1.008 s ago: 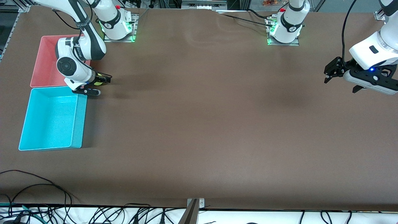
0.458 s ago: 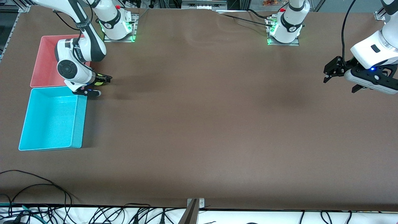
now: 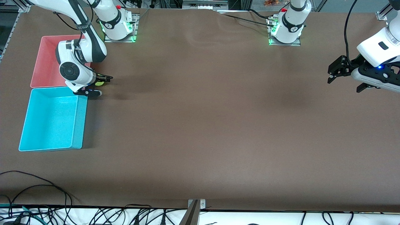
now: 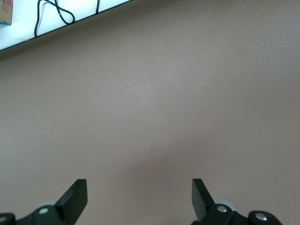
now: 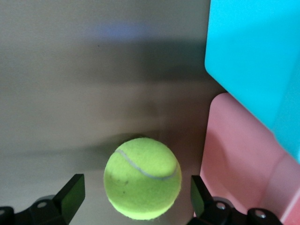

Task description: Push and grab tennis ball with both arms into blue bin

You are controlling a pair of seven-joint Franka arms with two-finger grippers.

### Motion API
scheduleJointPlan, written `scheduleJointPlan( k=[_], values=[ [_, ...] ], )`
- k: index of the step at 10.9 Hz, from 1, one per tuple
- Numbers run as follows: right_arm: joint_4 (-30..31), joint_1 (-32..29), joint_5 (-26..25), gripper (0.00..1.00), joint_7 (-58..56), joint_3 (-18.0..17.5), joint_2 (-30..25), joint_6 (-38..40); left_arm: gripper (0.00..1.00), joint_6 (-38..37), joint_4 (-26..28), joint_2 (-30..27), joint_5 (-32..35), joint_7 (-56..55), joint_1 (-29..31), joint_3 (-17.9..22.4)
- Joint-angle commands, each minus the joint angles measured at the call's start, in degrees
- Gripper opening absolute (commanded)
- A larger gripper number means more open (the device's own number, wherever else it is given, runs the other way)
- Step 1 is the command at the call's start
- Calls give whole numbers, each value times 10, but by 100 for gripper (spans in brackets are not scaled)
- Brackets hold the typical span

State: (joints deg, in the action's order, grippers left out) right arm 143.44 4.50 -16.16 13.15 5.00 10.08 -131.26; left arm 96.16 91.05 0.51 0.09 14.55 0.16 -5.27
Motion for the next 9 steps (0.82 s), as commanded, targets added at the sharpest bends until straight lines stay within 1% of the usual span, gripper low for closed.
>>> scheduleJointPlan(
  k=[1,4,5,6,8,9],
  values=[
    [-1,-4,-16,97,9,0,13,4,99,-11,-17,8,-7,-17,6,-2],
    [-1,-4,-16,89,11,0,22,4,99,-11,-17,8,-2,-34,6,-2],
    [-1,-4,-16,76,11,1,22,5,99,-12,-17,8,-2,-36,6,-2],
    [-2,-4,-16,57,12,1,22,12,99,-12,-17,7,-4,-45,6,-4],
    [-14,1,-15,38,24,-2,15,39,99,-15,-17,7,-4,-73,5,-5],
    [-25,2,-15,33,25,-4,15,51,99,-19,-17,6,-4,-73,6,-5]
  ],
)
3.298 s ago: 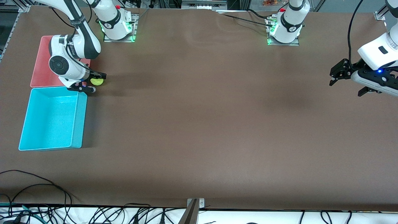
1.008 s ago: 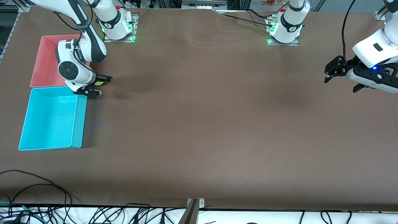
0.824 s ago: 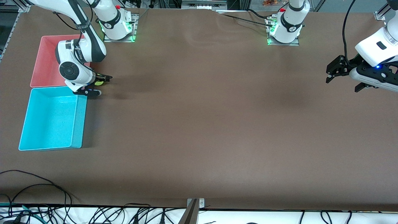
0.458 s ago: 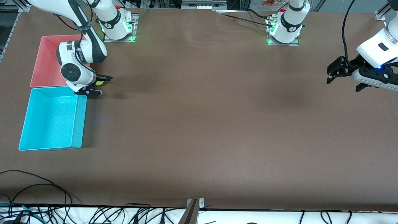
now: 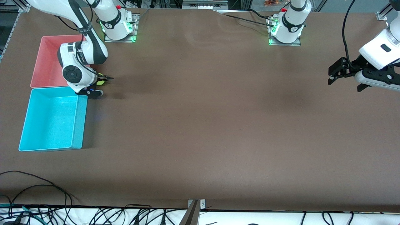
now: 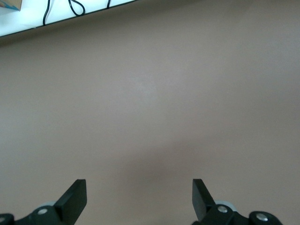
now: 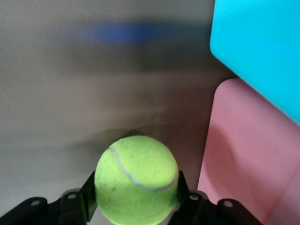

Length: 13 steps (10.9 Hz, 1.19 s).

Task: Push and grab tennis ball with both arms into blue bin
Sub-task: 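Lift the ball with the right gripper and carry it over the cyan bin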

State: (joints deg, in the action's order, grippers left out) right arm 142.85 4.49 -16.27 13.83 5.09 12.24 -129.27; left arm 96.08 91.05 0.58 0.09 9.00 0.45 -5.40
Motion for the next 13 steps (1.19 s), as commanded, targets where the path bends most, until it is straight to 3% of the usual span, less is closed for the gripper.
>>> scheduleJointPlan(
  k=[1,4,6,10,13],
  values=[
    [-40,3,-13,33,16,-7,-6,51,99,-21,-17,7,-4,-18,3,-4],
    [-182,3,-5,33,21,-58,-2,206,99,-21,-17,7,-4,-16,3,-2],
    [-271,4,-6,33,13,-72,1,280,100,-21,-17,7,-4,-16,4,-1],
    [-389,13,-9,33,-39,-71,5,324,100,-21,-17,7,-4,-18,4,0],
    [-412,-4,-8,34,-121,-47,5,324,100,-21,-17,7,-4,-20,4,0]
  ],
)
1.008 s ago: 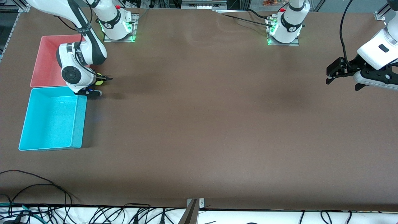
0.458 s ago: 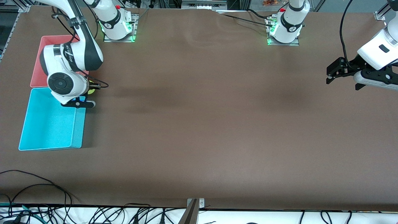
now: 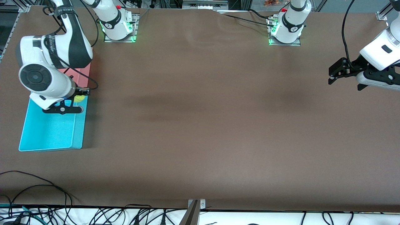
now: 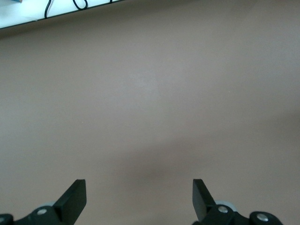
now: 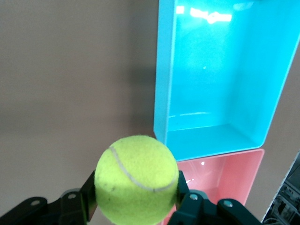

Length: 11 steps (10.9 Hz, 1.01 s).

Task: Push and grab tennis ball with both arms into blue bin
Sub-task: 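Lift the ball with the right gripper and carry it over the cyan bin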

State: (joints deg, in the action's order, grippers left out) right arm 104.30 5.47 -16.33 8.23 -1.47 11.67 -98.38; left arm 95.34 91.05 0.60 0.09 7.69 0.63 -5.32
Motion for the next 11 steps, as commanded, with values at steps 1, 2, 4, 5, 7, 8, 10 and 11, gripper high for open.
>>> scheduleJointPlan(
  k=[1,2,4,5,7,8,10,11],
  values=[
    [-27,-28,-5,34,-97,29,11,13,100,-14,-17,7,-4,-6,3,-1],
    [-28,-46,-5,33,-122,30,12,7,100,-14,-17,7,-4,-7,3,-1],
    [-30,-79,-4,33,-175,29,27,2,100,-14,-17,7,-4,-5,3,-1],
    [-30,-92,5,33,-203,29,36,-3,100,-14,-17,7,-4,-5,3,-1],
    [-30,-135,68,33,-270,29,60,-7,100,-15,-16,7,-4,-1,3,0],
    [-29,-148,79,33,-295,29,76,-8,100,-16,-16,7,-4,-1,3,0],
    [-23,-171,96,33,-341,29,97,-20,100,-15,-15,7,-4,-1,3,0],
    [-23,-183,109,33,-365,29,113,-22,100,-16,-15,7,-4,0,4,0]
  ],
)
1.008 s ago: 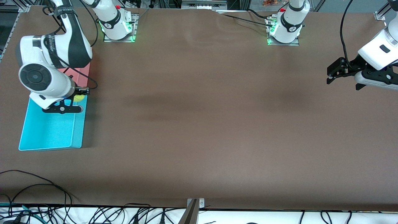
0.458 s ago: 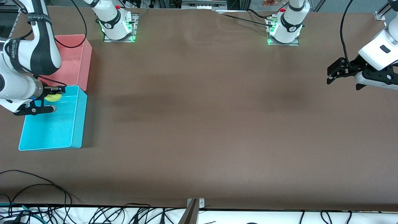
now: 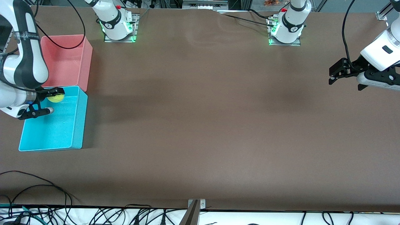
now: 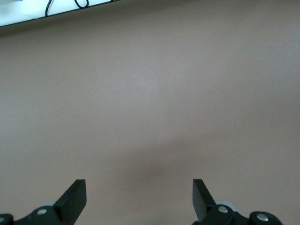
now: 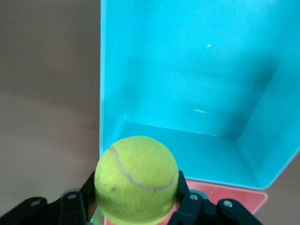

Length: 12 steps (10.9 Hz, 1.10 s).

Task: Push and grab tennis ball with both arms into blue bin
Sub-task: 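Lift the ball with the right gripper and carry it over the cyan bin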

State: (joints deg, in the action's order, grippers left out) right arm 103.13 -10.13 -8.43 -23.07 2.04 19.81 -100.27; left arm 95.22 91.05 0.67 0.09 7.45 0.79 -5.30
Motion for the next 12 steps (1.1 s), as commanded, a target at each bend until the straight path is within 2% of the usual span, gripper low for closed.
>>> scheduleJointPlan(
  k=[1,4,6,9,10,11,12],
  values=[
    [-13,-43,43,33,-74,-6,46,-9,100,-14,-15,7,-4,1,2,0],
    [-14,-75,78,33,-130,-6,93,-23,100,-14,-13,7,-4,0,2,0],
    [-15,-81,81,33,-152,-6,113,-51,100,-14,-13,8,-4,-2,2,-1],
    [-17,-89,95,36,-166,-6,133,-52,100,-14,-13,9,-4,-2,1,-1],
    [-17,-89,96,45,-164,-6,134,-51,100,-14,-13,8,-4,-1,2,-1],
    [-19,-89,98,65,-163,-6,134,-51,100,-14,-13,8,-4,0,2,-1],
    [-27,-89,99,81,-159,-6,133,-45,100,-14,-12,8,-4,0,2,-1]
  ],
)
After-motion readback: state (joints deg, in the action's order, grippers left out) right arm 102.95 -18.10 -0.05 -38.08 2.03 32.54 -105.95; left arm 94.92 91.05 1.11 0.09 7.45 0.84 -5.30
